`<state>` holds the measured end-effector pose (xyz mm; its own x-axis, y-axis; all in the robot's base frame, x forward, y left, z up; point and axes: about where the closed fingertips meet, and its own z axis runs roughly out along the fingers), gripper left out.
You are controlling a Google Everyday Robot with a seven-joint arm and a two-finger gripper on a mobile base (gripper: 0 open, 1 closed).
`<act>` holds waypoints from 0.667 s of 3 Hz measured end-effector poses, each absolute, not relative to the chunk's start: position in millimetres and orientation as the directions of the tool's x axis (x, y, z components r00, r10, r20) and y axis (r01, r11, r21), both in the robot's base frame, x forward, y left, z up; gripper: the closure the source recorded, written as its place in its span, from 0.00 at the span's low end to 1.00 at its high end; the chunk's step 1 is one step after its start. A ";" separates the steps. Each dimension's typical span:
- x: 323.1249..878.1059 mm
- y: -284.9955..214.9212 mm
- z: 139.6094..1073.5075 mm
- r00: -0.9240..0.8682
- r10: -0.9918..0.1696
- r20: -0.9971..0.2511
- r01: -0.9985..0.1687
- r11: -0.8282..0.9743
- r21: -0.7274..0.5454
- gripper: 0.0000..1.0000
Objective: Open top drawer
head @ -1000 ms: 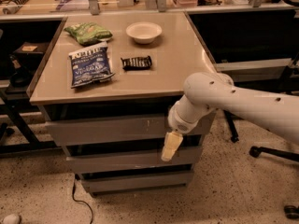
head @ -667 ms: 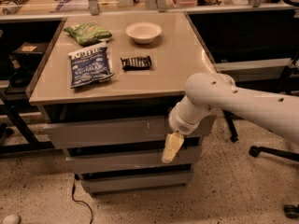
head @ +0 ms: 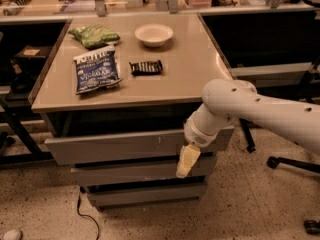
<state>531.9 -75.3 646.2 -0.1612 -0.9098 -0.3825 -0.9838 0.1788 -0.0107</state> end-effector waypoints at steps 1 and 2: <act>490.5 -86.5 660.5 -0.214 -0.897 -0.386 -0.976 0.213 0.045 0.00; 477.5 -90.8 666.2 -0.231 -0.893 -0.386 -0.972 0.226 0.061 0.00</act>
Offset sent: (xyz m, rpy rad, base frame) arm -0.1716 -0.0582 0.0751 0.0393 0.1688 -0.1628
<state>477.5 -90.8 666.2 -0.2314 -0.8931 -0.3857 -0.9723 0.2257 0.0607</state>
